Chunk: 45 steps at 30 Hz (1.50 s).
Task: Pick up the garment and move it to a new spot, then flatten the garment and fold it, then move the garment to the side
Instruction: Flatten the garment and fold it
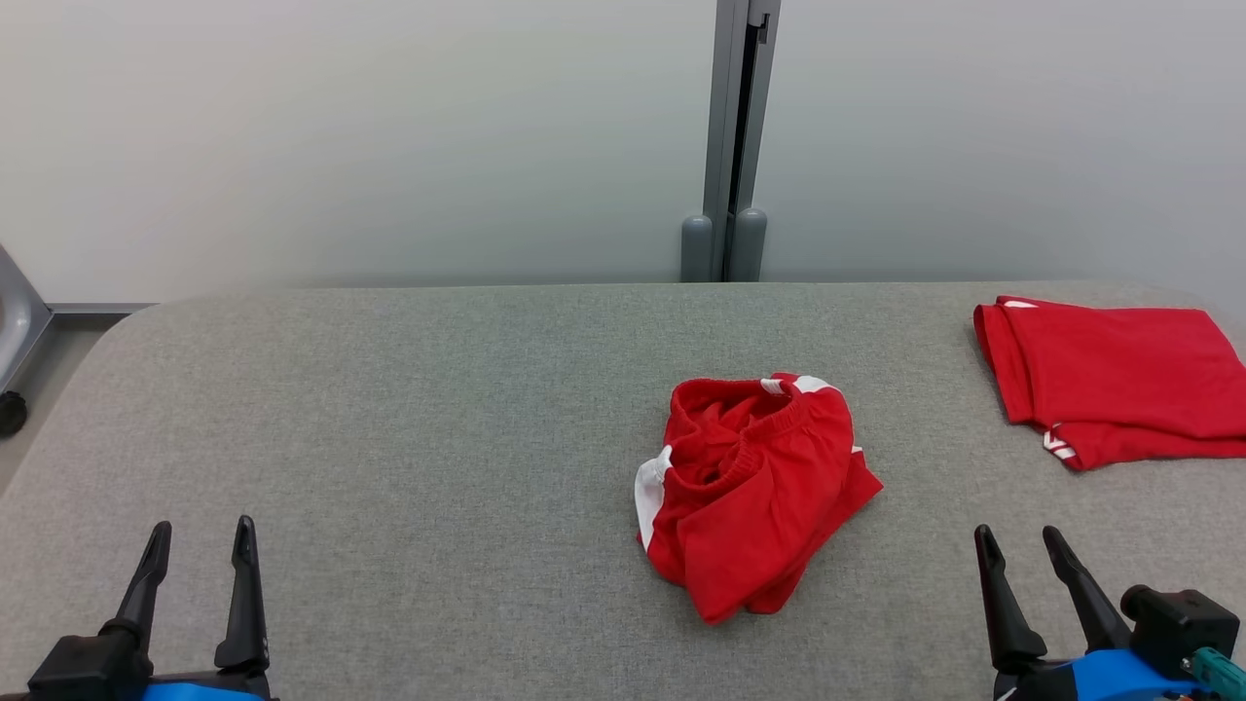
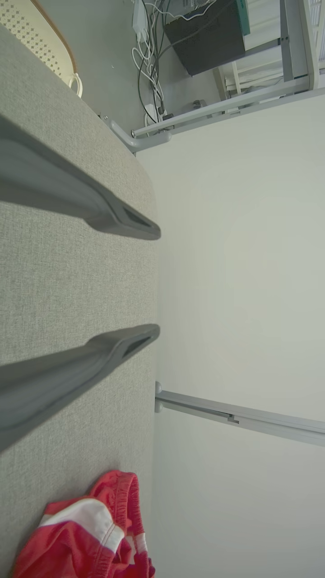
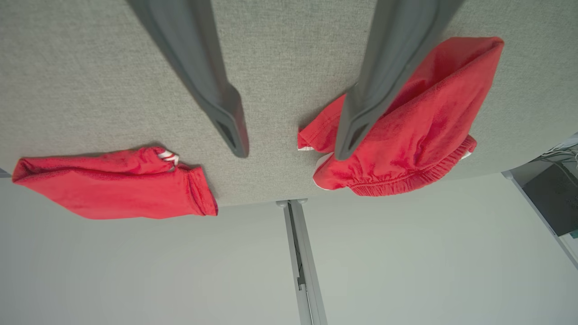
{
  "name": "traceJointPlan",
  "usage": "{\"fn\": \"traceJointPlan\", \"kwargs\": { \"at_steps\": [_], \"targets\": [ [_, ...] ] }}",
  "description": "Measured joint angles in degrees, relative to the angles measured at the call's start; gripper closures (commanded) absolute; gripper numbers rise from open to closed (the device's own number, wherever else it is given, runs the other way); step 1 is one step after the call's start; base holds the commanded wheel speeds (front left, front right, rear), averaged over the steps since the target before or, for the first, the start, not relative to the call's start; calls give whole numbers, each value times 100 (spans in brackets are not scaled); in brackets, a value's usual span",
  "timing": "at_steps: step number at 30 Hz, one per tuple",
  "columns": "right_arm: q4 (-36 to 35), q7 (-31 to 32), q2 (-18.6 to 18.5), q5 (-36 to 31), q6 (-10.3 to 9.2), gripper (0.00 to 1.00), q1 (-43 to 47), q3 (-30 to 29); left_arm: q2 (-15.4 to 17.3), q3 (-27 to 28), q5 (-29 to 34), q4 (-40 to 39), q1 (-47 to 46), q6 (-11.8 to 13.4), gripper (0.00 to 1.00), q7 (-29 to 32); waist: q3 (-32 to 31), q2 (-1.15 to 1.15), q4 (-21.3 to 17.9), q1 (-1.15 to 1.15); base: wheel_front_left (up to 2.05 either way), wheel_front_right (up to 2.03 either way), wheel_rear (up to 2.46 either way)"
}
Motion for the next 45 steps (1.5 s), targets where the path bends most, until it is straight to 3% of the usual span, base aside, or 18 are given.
{"fn": "traceJointPlan", "kwargs": {
  "at_steps": [36,40,45],
  "targets": [
    [-16,48,12,-14,0,0,62,13,91,-51,-71,-84,46,190,0,51,-46,0,-4,0,0,0,0],
    [-7,58,-43,-56,0,0,-74,271,93,-56,-98,-90,46,193,0,49,-33,0,2,0,0,0,0],
    [70,199,-200,-58,0,0,-992,814,70,-131,-96,-84,17,194,0,48,34,0,27,0,0,0,0]
  ]
}}
